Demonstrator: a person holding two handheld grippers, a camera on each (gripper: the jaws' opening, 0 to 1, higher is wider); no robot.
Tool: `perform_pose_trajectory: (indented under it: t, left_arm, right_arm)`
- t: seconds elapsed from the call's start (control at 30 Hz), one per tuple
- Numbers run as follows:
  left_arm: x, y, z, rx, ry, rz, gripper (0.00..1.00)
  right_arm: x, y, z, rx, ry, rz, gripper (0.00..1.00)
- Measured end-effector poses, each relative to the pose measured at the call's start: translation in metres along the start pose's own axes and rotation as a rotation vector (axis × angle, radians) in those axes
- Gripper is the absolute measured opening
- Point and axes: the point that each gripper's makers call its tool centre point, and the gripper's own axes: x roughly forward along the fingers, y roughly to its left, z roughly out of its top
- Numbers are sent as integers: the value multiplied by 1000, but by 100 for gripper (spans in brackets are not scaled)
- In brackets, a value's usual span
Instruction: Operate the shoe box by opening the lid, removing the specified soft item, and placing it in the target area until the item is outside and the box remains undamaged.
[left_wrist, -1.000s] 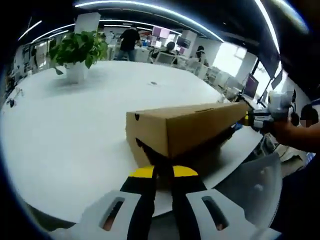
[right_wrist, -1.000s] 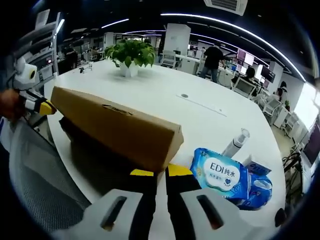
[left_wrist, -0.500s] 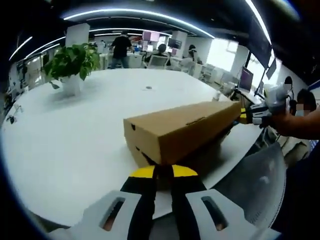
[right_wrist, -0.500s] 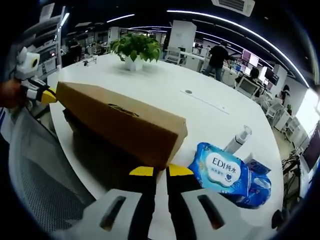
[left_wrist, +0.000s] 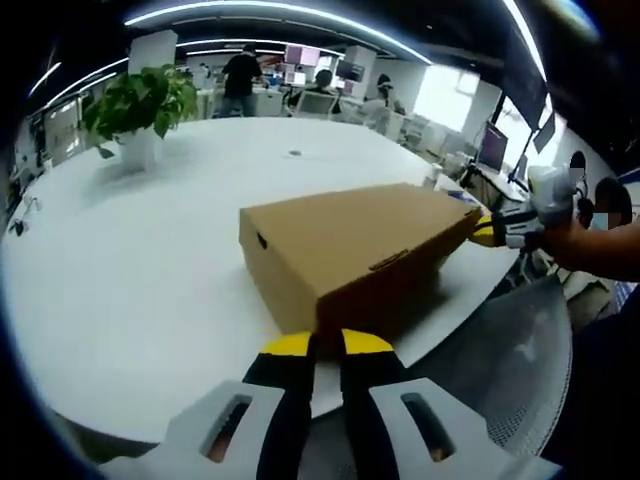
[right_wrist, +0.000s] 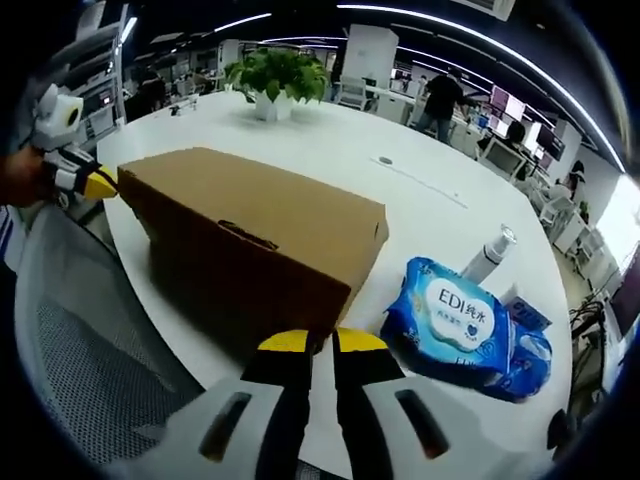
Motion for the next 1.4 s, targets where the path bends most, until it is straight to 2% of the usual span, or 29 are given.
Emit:
perform_pose_trajectory:
  t: [0.13, 0.4, 0.53, 0.63, 0.8, 1.1, 1.4]
  left_arm:
    - [3, 4, -8, -31, 29, 3, 6]
    - [-5, 4, -3, -26, 19, 11, 6]
    - [-12, 4, 14, 0, -26, 24, 6]
    - [-12, 3, 33, 67, -67, 29, 6]
    - [-4, -2, 41, 94, -67, 14, 6]
    - [9, 0, 28, 93, -27, 8, 6]
    - [16, -2, 14, 79, 21, -11, 6]
  right_arm:
    - [1, 0, -5, 4, 14, 6, 6]
    - [-13, -2, -8, -12, 24, 18, 8]
    - [-25, -9, 10, -1, -27, -1, 7]
    - [-25, -11, 29, -9, -66, -9, 7]
    - [-16, -12, 41, -11, -86, -5, 7]
    - [-5, -2, 30, -11, -62, 23, 7]
    - [0, -1, 19, 0, -35, 38, 7]
